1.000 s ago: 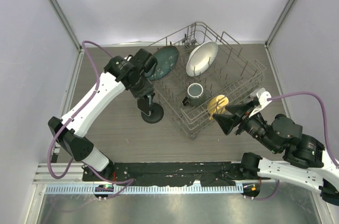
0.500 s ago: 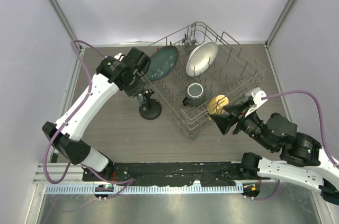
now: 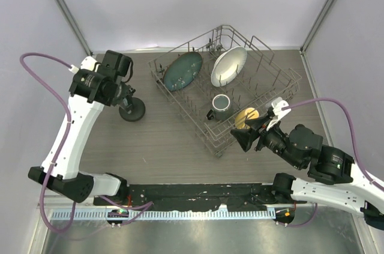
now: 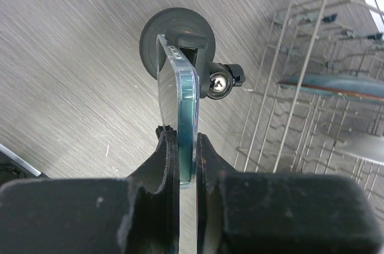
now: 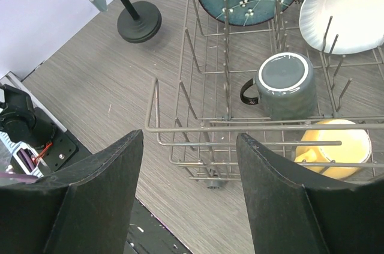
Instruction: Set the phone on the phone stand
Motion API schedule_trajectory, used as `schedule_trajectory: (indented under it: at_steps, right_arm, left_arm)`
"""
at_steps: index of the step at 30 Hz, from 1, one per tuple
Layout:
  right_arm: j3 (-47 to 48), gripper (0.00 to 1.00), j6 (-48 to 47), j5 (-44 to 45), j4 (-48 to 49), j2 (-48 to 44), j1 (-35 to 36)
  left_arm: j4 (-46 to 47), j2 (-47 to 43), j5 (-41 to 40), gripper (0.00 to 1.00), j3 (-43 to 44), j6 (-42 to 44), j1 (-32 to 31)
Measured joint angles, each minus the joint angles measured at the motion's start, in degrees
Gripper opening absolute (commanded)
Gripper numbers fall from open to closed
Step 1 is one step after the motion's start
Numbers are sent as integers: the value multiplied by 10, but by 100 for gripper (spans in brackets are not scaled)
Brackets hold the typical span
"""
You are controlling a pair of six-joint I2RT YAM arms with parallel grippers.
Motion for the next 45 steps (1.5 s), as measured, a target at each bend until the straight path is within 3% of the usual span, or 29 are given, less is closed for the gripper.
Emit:
schedule_trajectory:
  at_steps: [11,25,27,29,30,33,39,45]
  right_arm:
    - [0,69,0,-16,12,31,0]
    - [0,69,-2,-24,22,71,0]
    - [0,69,-1,-28,23,78,0]
    - [0,69,0,-32,25,81,0]
    - [0,69,1,-34,26,81,0]
    - [0,69,5,-38,26,80,0]
    - [0,69,7,-38,30,77,0]
    - [0,69,7,-42,38,85,0]
  left_arm:
    - [3,57,-13,1,-36,-72,21]
    - [7,39,-6,1,-85,-147,58]
    - [12,34,-6,9,-94,-157,67]
    - [21,18,-5,37,-112,-167,71]
    - [25,7,-5,61,-123,-173,72]
    - [28,-22,-5,85,-152,-187,73]
    - [32,-42,-1,100,-161,-141,74]
    - [70,-107,-9,96,-191,-19,74]
